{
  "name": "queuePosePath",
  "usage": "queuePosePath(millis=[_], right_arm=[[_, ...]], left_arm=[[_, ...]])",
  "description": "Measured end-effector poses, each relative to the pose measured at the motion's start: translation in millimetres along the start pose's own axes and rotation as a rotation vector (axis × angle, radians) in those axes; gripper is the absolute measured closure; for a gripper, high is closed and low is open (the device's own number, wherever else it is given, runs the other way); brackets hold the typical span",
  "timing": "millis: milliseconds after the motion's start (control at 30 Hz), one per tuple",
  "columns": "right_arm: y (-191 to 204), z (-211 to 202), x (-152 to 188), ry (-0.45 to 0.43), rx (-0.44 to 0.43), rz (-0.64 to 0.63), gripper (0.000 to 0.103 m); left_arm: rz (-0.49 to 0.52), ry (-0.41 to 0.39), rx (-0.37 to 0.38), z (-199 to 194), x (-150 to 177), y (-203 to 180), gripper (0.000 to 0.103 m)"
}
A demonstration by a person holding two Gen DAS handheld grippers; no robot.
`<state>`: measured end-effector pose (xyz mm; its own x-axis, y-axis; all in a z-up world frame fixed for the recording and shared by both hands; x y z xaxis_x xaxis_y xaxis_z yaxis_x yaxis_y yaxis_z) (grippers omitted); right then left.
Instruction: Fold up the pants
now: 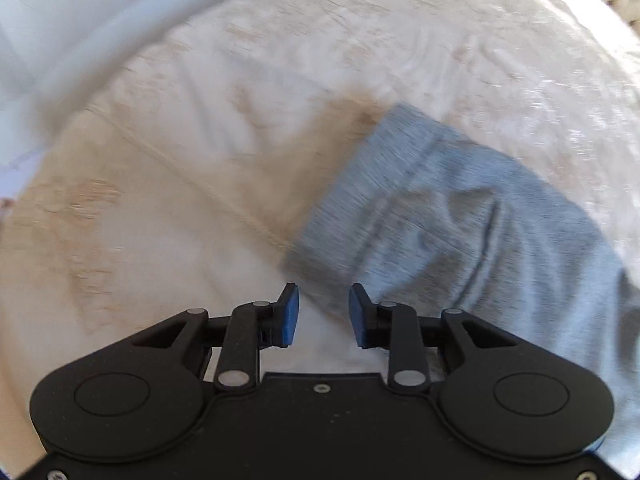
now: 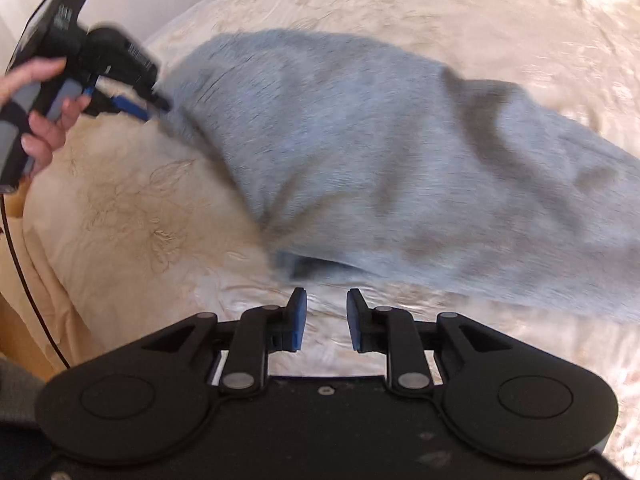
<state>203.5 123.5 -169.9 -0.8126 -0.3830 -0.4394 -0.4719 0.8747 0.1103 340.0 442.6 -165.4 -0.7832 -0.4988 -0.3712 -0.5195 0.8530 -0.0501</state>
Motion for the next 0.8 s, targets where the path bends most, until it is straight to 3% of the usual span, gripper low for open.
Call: queuePosePath(millis=[100, 200, 300, 400, 600, 667, 800], right_arm=[[-47.8, -28.3, 11.9, -0.055, 0.048, 0.068, 0.079], [-106.3, -55.2, 21.4, -0.125, 0.112, 0.150, 0.079], [-163.2, -72.9, 28.4, -0.160, 0.197, 0.167, 0.079], [-218.6, -82.6, 37.5, -0.159, 0.243, 0.185, 0.079], [-301.0, -88.8, 53.2, -0.135, 0.294, 0.173, 0.079], [-318.2, -90.7, 58.5, -0.125, 0.302, 0.185, 0.079], [-347.5, -94.9, 70.3, -0.116, 0.318, 0.223, 0.079]], left_arm=[[-0.040, -0.035, -0.096, -10.6, 6.9, 3.7, 0.074], [-0.008, -0.081, -0.109, -35.2, 21.9, -23.5, 0.074], [0.100, -0.104, -0.024, -56.5, 46.2, -85.0, 0.074], [0.220, -0.076, 0.087, -67.8, 75.8, -154.9, 0.073], [0.443, 0.105, 0.308, -56.7, 144.9, -275.3, 0.072], [0.525, 0.142, 0.322, -44.1, 164.1, -304.8, 0.068], [0.602, 0.159, 0.258, -7.4, 174.9, -348.0, 0.068]])
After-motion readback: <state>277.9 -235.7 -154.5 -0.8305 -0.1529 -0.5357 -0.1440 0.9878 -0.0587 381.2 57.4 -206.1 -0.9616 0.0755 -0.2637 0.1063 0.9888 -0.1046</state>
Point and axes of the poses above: each gripper's, at about its wrist camera, not at the fingertips, and z roughly the way its jaws point, y to its left, x to its underside, the point moved 2 cm from there along z, roughly the way its jaws point, and after that the axes turned 9 degrees about -z, right-handed, at the moved point
